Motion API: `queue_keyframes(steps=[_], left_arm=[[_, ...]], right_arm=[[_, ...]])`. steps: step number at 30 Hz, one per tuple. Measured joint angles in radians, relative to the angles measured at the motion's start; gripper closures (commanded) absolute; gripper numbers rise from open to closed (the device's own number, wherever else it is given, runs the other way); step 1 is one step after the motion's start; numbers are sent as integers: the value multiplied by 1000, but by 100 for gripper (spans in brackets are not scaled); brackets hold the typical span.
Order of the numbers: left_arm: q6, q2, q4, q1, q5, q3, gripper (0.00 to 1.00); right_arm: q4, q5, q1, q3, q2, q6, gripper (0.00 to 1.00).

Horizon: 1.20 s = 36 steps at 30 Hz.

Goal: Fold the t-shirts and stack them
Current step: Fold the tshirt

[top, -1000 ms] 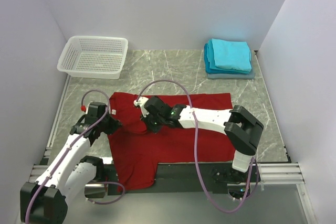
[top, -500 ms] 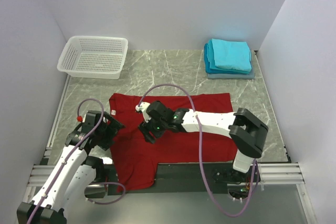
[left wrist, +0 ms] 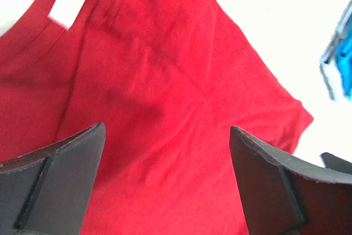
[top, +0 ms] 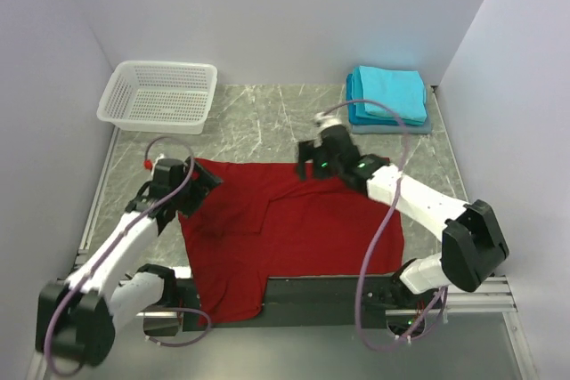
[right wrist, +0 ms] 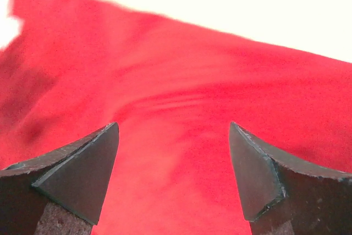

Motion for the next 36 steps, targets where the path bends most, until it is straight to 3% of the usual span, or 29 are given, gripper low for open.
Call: queue_keyframes(steps=[6,12,17,20,27,36], left_arm=[[74,275,196,-5,13,63,0],[134,499,344,-7,18,151,0],[149,667,435,-6,51,195,0],[158,718,456,-7,57,249,0],[165,768,491,-7,69,285,1],[165,830,501,-10,119,350,0]], right_arm=[[-48,34,-307,-29,26,82,13],[-55,-24,-525,-27,184,103,13],[-82,-53,-584,6,299,98,13],[-83,-73,-613,35,329,93,32],[-99,-148,-688,68,360,87,29],[-161,-133,-756,159,425,69,32]])
